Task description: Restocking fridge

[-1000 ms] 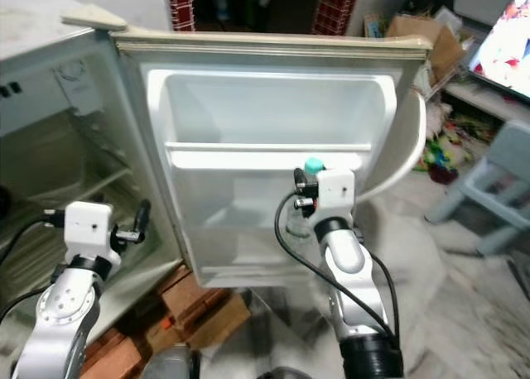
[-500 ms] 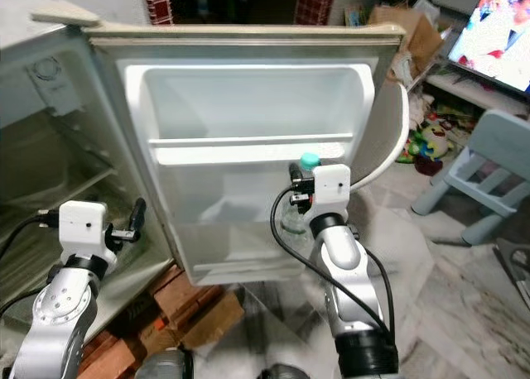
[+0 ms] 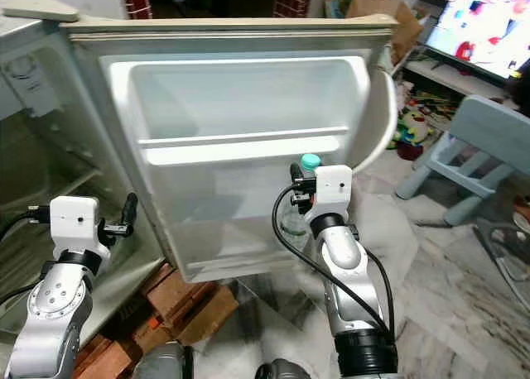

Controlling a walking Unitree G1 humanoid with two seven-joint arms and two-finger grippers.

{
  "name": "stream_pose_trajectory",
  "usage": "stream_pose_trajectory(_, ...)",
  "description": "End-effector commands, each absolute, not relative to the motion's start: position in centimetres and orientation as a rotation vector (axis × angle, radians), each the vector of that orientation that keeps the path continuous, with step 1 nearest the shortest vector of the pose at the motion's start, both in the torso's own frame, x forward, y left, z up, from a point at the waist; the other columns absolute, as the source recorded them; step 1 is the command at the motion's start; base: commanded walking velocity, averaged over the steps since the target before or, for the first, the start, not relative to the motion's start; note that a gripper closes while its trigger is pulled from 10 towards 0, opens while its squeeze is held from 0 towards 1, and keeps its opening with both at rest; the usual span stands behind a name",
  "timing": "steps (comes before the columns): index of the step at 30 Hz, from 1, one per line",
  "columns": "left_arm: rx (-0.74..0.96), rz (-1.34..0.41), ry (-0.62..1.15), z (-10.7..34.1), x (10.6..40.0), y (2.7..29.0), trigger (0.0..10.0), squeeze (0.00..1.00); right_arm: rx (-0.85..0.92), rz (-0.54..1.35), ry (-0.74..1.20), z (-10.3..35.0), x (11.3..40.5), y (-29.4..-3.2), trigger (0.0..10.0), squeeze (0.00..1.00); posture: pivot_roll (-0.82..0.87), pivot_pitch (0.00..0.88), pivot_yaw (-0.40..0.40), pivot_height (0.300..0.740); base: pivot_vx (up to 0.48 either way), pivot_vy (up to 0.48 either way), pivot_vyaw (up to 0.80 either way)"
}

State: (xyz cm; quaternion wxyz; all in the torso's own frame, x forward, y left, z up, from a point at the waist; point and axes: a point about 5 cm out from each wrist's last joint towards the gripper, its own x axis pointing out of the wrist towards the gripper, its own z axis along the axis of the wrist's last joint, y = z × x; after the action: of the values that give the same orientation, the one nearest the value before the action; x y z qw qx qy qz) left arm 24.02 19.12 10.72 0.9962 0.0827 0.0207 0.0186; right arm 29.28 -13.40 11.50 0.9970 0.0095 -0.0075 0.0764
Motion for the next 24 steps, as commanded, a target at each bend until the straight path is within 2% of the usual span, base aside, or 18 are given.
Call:
stream_pose_trajectory(1, 0.175, 0.031, 0.03, 10.88, 23.95, 18.94, 10.0, 0.0, 0.027, 0.149, -0.03, 11.93, 29.23, -13.5, 10.0, 0.0, 0.13, 0.087, -0.078, 0.74, 0.0, 0.0, 0.0)
stream_pose_trajectory(13, 0.193, 0.056, 0.003, 11.26, 23.98, 18.92, 10.0, 0.0, 0.021, 0.114, -0.013, 11.5, 29.19, -13.79, 10.0, 0.0, 0.13, 0.107, -0.071, 0.74, 0.0, 0.0, 0.0)
stream_pose_trajectory(24, 0.184, 0.008, 0.024, 11.08, 23.93, 18.47, 10.0, 0.0, 0.01, 0.091, 0.001, 11.39, 29.44, -13.99, 10.0, 0.0, 0.13, 0.115, -0.069, 0.74, 0.0, 0.0, 0.0)
